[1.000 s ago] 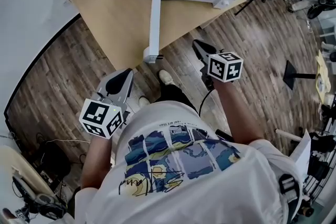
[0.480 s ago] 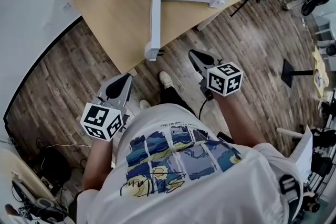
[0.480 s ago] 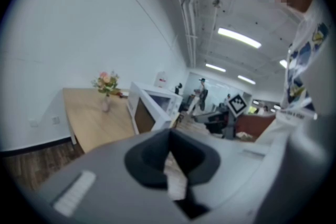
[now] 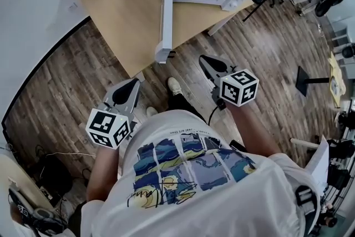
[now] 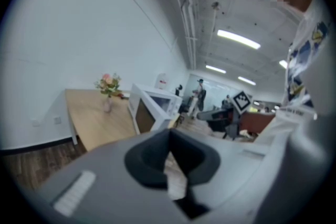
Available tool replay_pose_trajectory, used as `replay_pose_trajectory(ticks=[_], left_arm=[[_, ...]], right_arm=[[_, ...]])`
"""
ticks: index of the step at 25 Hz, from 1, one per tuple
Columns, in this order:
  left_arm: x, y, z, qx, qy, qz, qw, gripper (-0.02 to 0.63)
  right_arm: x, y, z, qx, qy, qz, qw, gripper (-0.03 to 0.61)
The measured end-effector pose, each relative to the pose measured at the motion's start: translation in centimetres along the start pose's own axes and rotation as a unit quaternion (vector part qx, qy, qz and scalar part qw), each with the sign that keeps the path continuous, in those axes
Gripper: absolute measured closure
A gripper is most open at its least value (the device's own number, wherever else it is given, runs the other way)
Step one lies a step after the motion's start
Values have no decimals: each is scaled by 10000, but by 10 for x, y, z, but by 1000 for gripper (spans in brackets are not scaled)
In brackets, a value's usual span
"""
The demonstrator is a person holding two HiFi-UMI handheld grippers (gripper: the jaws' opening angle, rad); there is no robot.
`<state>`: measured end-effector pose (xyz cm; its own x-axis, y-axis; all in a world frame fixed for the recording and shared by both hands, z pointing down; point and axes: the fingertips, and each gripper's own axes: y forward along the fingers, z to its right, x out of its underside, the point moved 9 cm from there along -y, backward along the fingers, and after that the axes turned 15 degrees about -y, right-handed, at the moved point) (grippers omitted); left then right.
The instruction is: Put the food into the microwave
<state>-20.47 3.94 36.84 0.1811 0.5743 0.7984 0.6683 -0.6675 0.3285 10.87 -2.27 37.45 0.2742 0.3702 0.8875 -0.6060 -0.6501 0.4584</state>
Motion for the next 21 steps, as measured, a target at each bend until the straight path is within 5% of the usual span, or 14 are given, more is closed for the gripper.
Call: replay_pose_trajectory(ticks=[11,17,21], left_arm=[[16,-10,-6,-213,-157,-17,9996,606],[25,3,0,-616,-190,1,9979,605],[24,30,13,-571,-146,-142,9982,605]], right_arm=[[-3,0,-11,-167,-202,-15,9997,572],[-4,3,4,-528,-586,-65,9969,572],[1,-19,23,-390,-772,-262,9959,572]])
